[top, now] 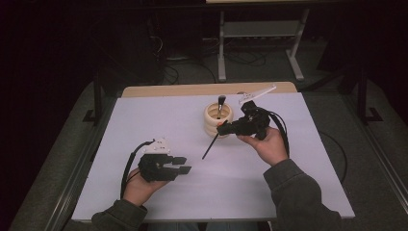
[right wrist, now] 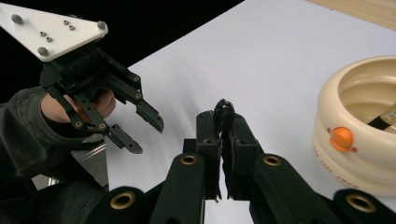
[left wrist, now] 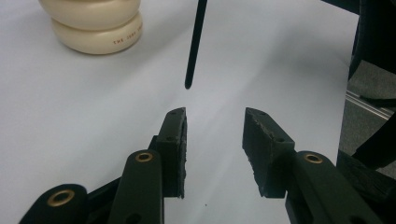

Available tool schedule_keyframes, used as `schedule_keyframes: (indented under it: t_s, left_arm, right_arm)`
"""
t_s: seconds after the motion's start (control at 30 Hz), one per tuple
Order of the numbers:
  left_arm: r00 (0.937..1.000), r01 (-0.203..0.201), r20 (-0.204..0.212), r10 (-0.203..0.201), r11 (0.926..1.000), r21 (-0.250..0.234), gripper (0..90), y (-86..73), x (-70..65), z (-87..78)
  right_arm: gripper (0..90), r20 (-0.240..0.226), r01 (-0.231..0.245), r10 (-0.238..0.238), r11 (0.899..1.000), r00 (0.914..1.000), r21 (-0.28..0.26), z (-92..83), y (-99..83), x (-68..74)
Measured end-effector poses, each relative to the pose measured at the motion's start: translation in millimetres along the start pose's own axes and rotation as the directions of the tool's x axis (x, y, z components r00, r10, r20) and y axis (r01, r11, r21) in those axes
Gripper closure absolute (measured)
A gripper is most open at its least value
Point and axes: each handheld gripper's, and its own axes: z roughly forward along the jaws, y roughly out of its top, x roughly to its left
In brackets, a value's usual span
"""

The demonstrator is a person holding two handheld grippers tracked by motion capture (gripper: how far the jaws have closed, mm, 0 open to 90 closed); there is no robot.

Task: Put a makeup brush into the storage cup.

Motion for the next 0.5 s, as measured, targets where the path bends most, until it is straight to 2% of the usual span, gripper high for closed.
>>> schedule_keyframes:
  t_s: [0.27, 0.5]
  left_arm:
    - [0.9999, 0.002, -0.010, -0.002, 1.0000, -0.001, 57.4, -1.8, 0.1, -2.9]
    - [0.9998, 0.012, -0.018, -0.012, 0.9999, -0.005, 55.5, -4.8, 2.7, -6.7]
  right_arm:
    - [85.0, 0.017, -0.007, 0.007, 1.000, 0.9998, 0.005, -5.7, 7.6, -5.3]
    - [84.9, 0.041, 0.005, -0.005, 1.000, 0.9991, 0.004, -12.0, 19.2, -7.9]
